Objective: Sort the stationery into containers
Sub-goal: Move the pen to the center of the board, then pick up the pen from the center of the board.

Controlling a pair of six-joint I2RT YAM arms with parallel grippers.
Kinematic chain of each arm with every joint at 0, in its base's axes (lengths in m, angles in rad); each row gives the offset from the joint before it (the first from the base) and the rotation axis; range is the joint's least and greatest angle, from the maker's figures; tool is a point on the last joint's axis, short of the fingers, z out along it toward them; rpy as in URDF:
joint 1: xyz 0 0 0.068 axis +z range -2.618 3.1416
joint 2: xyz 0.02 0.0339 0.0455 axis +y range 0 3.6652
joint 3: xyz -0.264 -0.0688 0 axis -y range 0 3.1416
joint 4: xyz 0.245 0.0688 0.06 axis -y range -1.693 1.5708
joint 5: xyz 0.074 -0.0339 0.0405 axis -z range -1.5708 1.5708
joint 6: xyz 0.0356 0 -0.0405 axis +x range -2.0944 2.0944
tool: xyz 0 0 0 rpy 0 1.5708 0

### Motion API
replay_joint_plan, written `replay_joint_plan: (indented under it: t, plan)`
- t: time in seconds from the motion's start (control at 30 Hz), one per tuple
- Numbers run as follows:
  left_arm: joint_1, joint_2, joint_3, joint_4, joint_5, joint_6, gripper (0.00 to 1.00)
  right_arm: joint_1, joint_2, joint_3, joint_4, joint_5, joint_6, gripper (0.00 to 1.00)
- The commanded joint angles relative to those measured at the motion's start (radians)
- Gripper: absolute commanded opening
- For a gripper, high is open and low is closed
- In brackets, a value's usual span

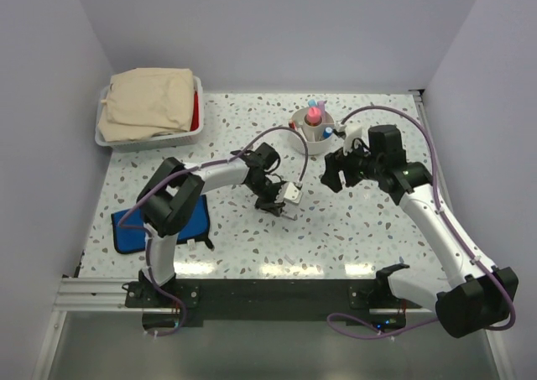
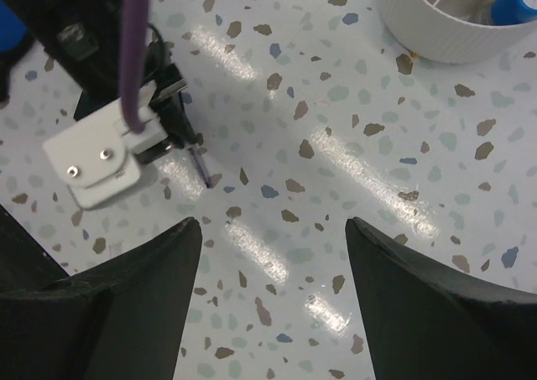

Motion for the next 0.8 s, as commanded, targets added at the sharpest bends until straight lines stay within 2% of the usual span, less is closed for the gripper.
replay_joint_plan:
  t: [0.0, 0.07, 0.13, 0.23, 0.37, 0.43, 0.5, 0.63, 0.77]
  plan:
    - [0.007, 0.085, 0.069, 0.063, 0.022, -0.167, 0.21, -0.004, -0.045, -0.067, -0.072, -0.095, -0.289, 0.74]
    - [0.007, 0.089, 0.066, 0.053, 0.032, -0.172, 0.35, -0.004, -0.059, -0.108, -0.093, -0.088, -0.383, 0.74]
    - [0.011, 0.061, 0.05, 0.05, 0.043, -0.164, 0.45, -0.004, -0.05, -0.116, -0.113, -0.083, -0.417, 0.75]
    - [0.044, -0.025, 0.026, 0.046, 0.092, -0.167, 0.52, -0.004, -0.031, -0.084, -0.161, -0.103, -0.464, 0.75]
    - [0.102, -0.147, 0.004, 0.042, 0.108, -0.24, 0.55, -0.003, -0.027, -0.112, -0.088, -0.149, -0.477, 0.74]
    - [0.143, -0.203, -0.026, 0.063, 0.08, -0.287, 0.57, 0.009, -0.005, -0.141, 0.006, -0.186, -0.474, 0.73]
    - [0.182, -0.243, -0.066, 0.12, 0.01, -0.366, 0.58, 0.066, 0.088, -0.13, 0.041, -0.158, -0.471, 0.71]
    - [0.26, -0.278, -0.095, 0.215, -0.063, -0.59, 0.6, 0.158, 0.287, -0.032, 0.06, -0.1, -0.478, 0.65]
    - [0.321, -0.316, -0.143, 0.264, -0.197, -0.834, 0.63, 0.265, 0.422, -0.001, 0.123, -0.043, -0.458, 0.64]
